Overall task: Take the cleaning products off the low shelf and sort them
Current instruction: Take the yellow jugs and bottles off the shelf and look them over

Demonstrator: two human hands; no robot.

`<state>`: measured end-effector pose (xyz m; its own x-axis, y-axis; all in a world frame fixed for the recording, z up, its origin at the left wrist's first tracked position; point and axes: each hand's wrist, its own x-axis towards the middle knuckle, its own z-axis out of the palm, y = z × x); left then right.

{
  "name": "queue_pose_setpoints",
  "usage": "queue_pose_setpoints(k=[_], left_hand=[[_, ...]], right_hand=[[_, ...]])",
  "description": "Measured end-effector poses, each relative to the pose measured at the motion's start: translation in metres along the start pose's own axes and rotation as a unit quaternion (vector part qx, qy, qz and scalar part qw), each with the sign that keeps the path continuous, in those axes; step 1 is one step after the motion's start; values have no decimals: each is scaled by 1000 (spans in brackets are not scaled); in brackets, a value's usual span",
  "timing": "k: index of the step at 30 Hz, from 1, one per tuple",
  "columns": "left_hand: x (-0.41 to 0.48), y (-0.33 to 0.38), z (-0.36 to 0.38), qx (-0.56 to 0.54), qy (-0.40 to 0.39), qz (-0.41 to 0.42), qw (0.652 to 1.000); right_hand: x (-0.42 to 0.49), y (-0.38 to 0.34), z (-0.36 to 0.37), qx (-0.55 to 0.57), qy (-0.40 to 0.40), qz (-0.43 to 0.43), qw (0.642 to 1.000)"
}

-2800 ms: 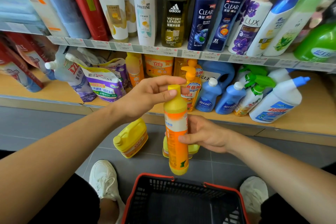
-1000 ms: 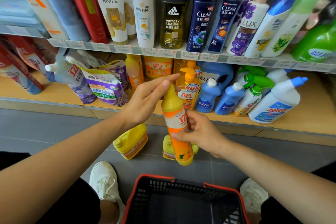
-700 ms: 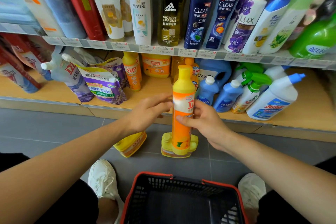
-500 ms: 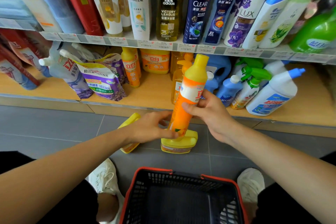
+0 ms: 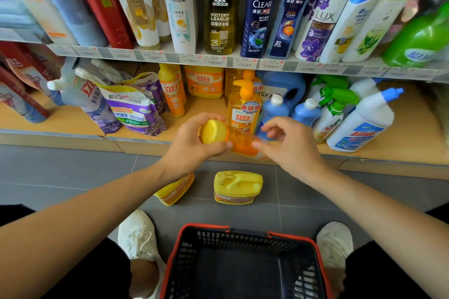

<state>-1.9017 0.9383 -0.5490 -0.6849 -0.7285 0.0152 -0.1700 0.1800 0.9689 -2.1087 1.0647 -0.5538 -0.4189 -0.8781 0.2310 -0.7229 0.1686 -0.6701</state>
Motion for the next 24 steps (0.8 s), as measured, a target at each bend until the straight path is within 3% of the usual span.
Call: queue_pose_setpoints(k=[3, 5, 8, 13, 19, 24], left_hand=[[-6, 0, 5, 56, -36, 40, 997], [-8, 2, 9, 18, -61, 42, 997], [-8, 8, 11, -34, -81, 46, 995], [-8, 14, 12, -9, -64, 58, 996], [-11, 22, 12, 96, 31, 183, 978], [-14, 19, 11, 125, 53, 257, 957]], right_hand=[[-1, -4, 7, -1, -165, -24, 986], [-4, -4, 13, 9, -206, -25, 978], [-4, -3, 15, 43, -193, -30, 980], [-5, -7, 18, 143, -182, 3, 973], [-8, -8, 22, 212, -155, 37, 964], [-10, -14, 23, 242, -159, 47, 956]])
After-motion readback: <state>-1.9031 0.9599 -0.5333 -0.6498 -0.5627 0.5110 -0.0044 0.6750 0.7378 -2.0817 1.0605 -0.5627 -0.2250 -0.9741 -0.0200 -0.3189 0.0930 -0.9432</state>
